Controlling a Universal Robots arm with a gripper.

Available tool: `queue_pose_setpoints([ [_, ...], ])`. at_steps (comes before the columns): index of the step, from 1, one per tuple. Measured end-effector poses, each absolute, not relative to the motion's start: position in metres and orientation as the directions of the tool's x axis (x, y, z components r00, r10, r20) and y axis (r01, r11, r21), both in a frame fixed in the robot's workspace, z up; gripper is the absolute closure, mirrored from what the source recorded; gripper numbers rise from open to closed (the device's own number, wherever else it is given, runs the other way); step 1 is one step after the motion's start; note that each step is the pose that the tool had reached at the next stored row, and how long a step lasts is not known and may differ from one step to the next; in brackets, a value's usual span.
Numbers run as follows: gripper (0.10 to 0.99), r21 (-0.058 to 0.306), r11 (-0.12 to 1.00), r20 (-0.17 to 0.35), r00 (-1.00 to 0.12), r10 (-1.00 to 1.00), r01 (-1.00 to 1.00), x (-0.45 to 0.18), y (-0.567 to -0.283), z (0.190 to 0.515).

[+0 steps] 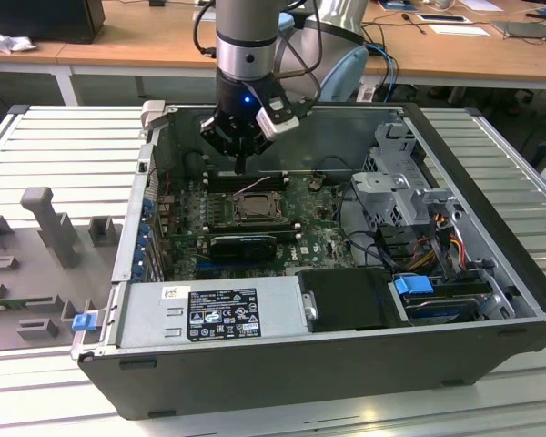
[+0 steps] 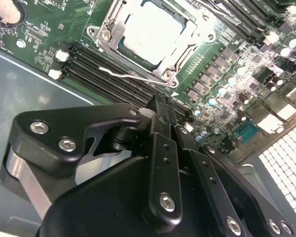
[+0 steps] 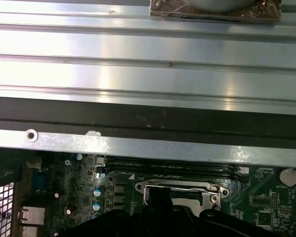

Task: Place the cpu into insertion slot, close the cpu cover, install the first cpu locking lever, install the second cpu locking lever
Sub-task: 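Install the first cpu locking lever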

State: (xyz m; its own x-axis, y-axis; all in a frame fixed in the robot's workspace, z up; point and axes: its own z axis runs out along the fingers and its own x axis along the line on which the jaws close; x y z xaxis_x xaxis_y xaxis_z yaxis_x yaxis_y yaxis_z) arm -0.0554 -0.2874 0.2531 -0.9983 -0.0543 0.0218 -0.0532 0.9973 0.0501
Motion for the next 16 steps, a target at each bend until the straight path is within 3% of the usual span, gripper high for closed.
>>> queue_pose_setpoints([
  [6, 0.98, 0.072, 0.996, 0.016, -0.999, -0.048, -0.047, -0.055, -0.288, 0.25],
  [11, 0.98, 0.073, 0.996, -0.022, -0.999, -0.045, -0.046, -0.055, -0.288, 0.248],
  [16, 0.98, 0.09, 0.995, -0.022, -0.999, -0.042, -0.044, -0.044, -0.286, 0.23],
])
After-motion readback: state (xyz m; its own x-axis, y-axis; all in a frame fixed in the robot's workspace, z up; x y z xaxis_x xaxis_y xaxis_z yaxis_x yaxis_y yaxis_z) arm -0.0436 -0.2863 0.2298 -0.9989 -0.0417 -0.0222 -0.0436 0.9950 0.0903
